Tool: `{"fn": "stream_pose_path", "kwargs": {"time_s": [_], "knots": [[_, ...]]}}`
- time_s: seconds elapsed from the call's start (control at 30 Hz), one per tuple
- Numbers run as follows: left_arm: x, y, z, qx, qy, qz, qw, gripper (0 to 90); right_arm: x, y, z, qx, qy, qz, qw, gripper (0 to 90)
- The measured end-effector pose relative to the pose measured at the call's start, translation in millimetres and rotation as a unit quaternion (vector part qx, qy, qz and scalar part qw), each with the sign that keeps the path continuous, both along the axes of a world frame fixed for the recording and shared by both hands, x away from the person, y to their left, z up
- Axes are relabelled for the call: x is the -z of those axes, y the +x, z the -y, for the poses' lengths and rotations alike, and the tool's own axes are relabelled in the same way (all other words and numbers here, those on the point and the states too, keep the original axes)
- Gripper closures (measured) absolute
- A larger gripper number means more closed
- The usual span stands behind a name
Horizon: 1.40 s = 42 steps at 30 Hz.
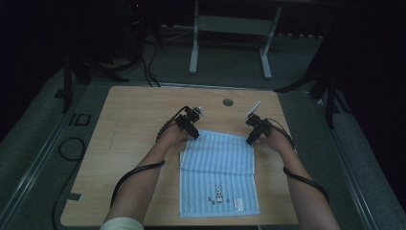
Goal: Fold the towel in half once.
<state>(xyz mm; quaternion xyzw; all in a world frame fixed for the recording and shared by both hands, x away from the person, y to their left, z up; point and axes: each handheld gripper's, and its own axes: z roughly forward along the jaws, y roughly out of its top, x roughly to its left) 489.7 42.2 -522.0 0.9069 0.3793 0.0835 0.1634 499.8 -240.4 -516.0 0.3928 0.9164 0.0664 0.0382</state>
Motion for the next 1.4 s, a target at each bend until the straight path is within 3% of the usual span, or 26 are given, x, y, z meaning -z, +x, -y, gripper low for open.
{"fn": "stream_pose_path", "kwargs": {"time_s": [0.07,0.23,0.3,0.33,0.37,0.43,0.53,0.6,0.63,0.7,0.8,0.93,0.97,1.03,1.07,1.13,1.17,1.23,1.27,1.33,1.37,1.4], "knots": [[4.1,-0.1,2.4,0.009,-0.013,-0.008,0.9998,42.9,-0.1,-0.8,-2.0,-0.004,0.003,-0.004,1.0,66.1],[4.5,0.9,5.1,0.018,-0.021,-0.008,0.9996,41.6,-0.7,-4.2,-7.5,-0.021,0.001,-0.012,0.9997,82.3],[1.7,-1.9,10.5,0.048,-0.019,-0.016,0.9985,60.0,-0.9,-4.8,-10.8,-0.029,-0.01,-0.011,0.9995,83.2],[1.0,-2.9,13.2,0.057,-0.019,-0.023,0.998,74.8,-1.1,-4.9,-12.2,-0.028,-0.012,-0.011,0.9995,83.5],[0.3,-4.8,17.0,0.069,-0.012,-0.023,0.9973,81.8,-1.7,-4.8,-12.4,-0.028,-0.01,-0.012,0.9995,83.6],[-1.3,-6.7,19.7,0.079,-0.006,-0.021,0.9966,83.3,-5.2,-4.6,-10.6,-0.029,-0.004,-0.006,0.9996,83.6],[-25.9,-9.3,15.3,0.069,-0.034,0.007,0.997,83.7,-21.1,-4.3,-7.4,-0.029,0.0,0.012,0.9995,83.6],[-41.5,-10.2,10.3,0.061,-0.033,0.03,0.9971,83.7,-37.1,-4.2,-6.4,-0.028,0.004,0.034,0.999,83.6],[-56.3,-10.3,4.7,0.056,-0.042,0.045,0.9966,83.7,-44.2,-4.2,-6.3,-0.027,0.005,0.043,0.9987,83.6],[-75.4,-10.7,-2.1,0.043,-0.048,0.069,0.9955,83.6,-68.0,-3.3,-6.5,-0.026,0.015,0.074,0.9968,83.6],[-106.3,-12.8,-13.0,0.028,-0.061,0.107,0.992,83.4,-103.5,-3.1,-9.1,-0.025,0.025,0.114,0.9928,83.6],[-147.5,-22.0,-26.5,0.012,-0.079,0.161,0.9837,83.4,-150.4,-6.4,-13.7,-0.028,0.04,0.172,0.9839,83.5],[-147.5,-22.0,-26.5,0.012,-0.079,0.161,0.9837,83.4,-160.7,-7.9,-14.9,-0.031,0.043,0.185,0.9812,83.5],[-165.6,-31.7,-32.7,0.015,-0.085,0.177,0.9805,83.3,-175.8,-11.8,-17.0,-0.035,0.045,0.201,0.978,83.5],[-168.3,-34.8,-34.0,0.017,-0.091,0.177,0.9799,83.2,-184.1,-16.0,-17.7,-0.043,0.049,0.213,0.9749,83.5],[-174.5,-45.3,-37.9,0.024,-0.09,0.197,0.976,83.2,-192.2,-24.7,-16.8,-0.055,0.054,0.225,0.9712,83.5],[-176.9,-52.0,-40.5,0.035,-0.098,0.194,0.9755,83.2,-194.2,-27.9,-16.0,-0.057,0.056,0.231,0.9696,83.5],[-178.2,-63.8,-43.1,0.047,-0.097,0.211,0.9715,83.2,-197.3,-37.7,-14.2,-0.067,0.056,0.241,0.9667,83.5],[-178.3,-67.1,-44.2,0.051,-0.103,0.209,0.9713,83.2,-199.5,-44.6,-14.0,-0.072,0.054,0.256,0.9625,83.5],[-176.7,-80.6,-45.4,0.054,-0.105,0.209,0.9707,83.2,-201.7,-56.0,-14.0,-0.081,0.054,0.267,0.9586,83.5],[-175.1,-87.4,-45.7,0.057,-0.104,0.205,0.9716,83.2,-202.2,-62.5,-13.6,-0.086,0.058,0.269,0.9574,83.5],[-171.9,-95.6,-46.3,0.053,-0.119,0.204,0.9703,83.2,-201.6,-70.0,-12.7,-0.092,0.066,0.267,0.957,83.5]]}}
